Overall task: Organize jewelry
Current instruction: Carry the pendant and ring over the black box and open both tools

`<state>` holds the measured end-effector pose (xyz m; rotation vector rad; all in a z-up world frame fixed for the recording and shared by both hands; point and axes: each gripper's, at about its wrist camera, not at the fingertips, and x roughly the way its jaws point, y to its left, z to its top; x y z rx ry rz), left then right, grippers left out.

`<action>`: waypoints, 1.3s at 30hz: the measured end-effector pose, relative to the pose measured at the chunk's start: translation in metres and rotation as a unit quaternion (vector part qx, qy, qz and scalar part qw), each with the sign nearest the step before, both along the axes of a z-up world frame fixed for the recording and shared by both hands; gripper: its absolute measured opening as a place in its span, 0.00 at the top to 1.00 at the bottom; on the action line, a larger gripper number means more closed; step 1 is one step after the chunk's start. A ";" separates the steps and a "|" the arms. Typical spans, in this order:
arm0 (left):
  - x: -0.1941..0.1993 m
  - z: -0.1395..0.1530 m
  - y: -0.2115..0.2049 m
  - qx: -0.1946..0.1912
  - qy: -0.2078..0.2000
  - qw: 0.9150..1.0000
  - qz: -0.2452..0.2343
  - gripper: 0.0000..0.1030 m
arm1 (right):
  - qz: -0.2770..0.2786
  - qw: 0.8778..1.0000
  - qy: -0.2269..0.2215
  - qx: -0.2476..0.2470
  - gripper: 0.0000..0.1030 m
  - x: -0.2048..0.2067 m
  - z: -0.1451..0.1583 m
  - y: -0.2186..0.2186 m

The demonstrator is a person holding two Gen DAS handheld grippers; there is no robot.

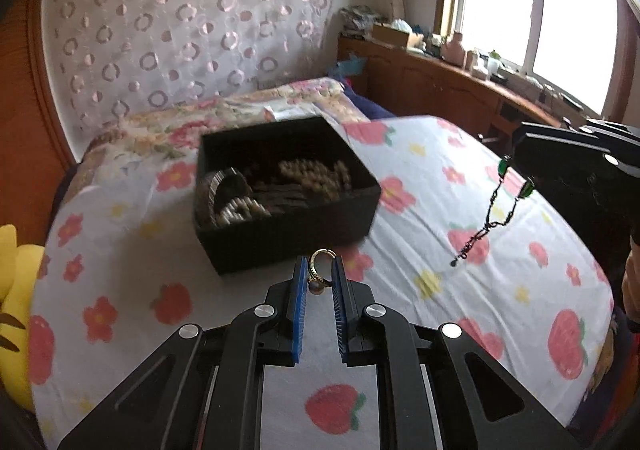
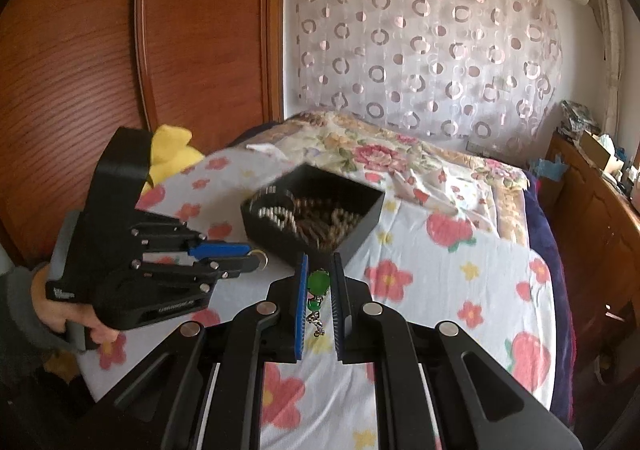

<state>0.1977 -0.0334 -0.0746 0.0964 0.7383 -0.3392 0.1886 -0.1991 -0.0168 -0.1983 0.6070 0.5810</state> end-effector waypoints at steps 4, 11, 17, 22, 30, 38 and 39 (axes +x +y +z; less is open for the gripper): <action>0.008 0.017 0.006 -0.006 -0.018 1.000 0.011 0.89 | 0.001 1.000 -0.008 0.019 0.88 0.017 0.019 0.004; 0.031 0.035 0.012 -0.010 -0.032 0.999 0.023 0.89 | 0.001 1.000 -0.012 0.023 0.88 0.044 0.032 0.017; 0.049 0.030 0.015 -0.007 -0.026 0.999 0.036 0.89 | 0.005 1.000 -0.008 0.009 0.88 0.064 0.029 0.032; 0.049 0.029 0.025 -0.012 -0.031 0.998 0.056 0.67 | 0.002 1.000 0.000 0.008 0.88 0.075 0.021 0.037; 0.036 0.037 0.043 -0.012 -0.051 0.995 0.082 0.32 | 0.000 0.999 0.035 0.009 0.88 0.095 -0.005 0.045; 0.024 0.043 0.042 0.011 -0.071 0.993 0.092 0.11 | -0.009 0.998 0.055 0.010 0.85 0.105 -0.019 0.048; 0.022 0.044 0.042 0.012 -0.074 0.993 0.093 0.11 | -0.011 0.998 0.054 0.010 0.81 0.105 -0.019 0.047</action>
